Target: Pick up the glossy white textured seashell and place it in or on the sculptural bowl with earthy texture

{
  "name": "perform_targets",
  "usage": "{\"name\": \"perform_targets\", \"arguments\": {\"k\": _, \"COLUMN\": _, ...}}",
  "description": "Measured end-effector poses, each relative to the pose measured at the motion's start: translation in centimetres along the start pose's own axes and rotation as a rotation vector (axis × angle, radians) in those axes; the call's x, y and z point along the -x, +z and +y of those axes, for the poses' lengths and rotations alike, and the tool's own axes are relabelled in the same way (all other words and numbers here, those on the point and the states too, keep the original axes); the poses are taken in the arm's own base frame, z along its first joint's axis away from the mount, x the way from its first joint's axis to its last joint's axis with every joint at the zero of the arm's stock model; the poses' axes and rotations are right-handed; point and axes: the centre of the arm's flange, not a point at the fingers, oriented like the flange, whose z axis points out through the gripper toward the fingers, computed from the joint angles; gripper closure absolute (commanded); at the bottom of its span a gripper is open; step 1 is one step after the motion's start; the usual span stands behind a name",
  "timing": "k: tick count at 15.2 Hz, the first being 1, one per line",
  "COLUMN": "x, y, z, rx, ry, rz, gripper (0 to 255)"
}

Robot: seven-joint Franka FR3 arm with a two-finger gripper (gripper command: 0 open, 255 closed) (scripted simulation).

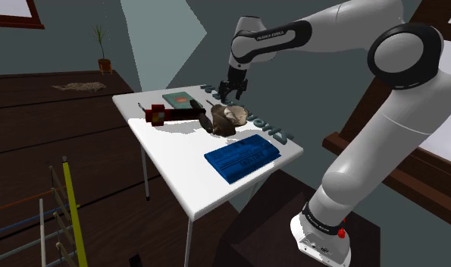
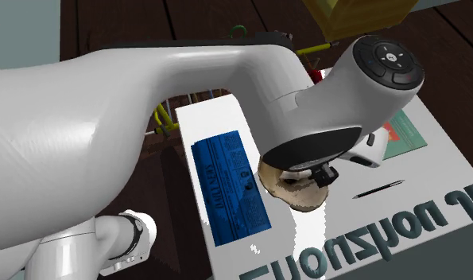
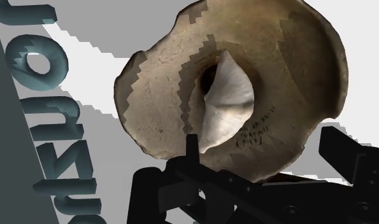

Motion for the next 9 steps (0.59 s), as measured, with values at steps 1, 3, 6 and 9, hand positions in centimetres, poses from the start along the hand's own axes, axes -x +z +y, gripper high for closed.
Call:
{"name": "perform_targets", "arguments": {"k": 1, "x": -0.1, "y": -1.2, "z": -0.2, "rx": 0.000, "ry": 0.000, "rz": 0.001, "gripper": 0}}
{"name": "perform_targets", "arguments": {"k": 3, "x": 0.1, "y": -2.8, "z": -0.2, "rx": 0.000, "ry": 0.000, "rz": 0.001, "gripper": 0}}
{"name": "perform_targets", "arguments": {"k": 6, "x": 0.1, "y": -3.4, "z": 0.0, "rx": 0.000, "ry": 0.000, "rz": 0.000, "gripper": 0}}
{"name": "perform_targets", "arguments": {"k": 9, "x": 0.1, "y": -3.5, "z": 0.0, "rx": 0.000, "ry": 0.000, "rz": -0.001, "gripper": 0}}
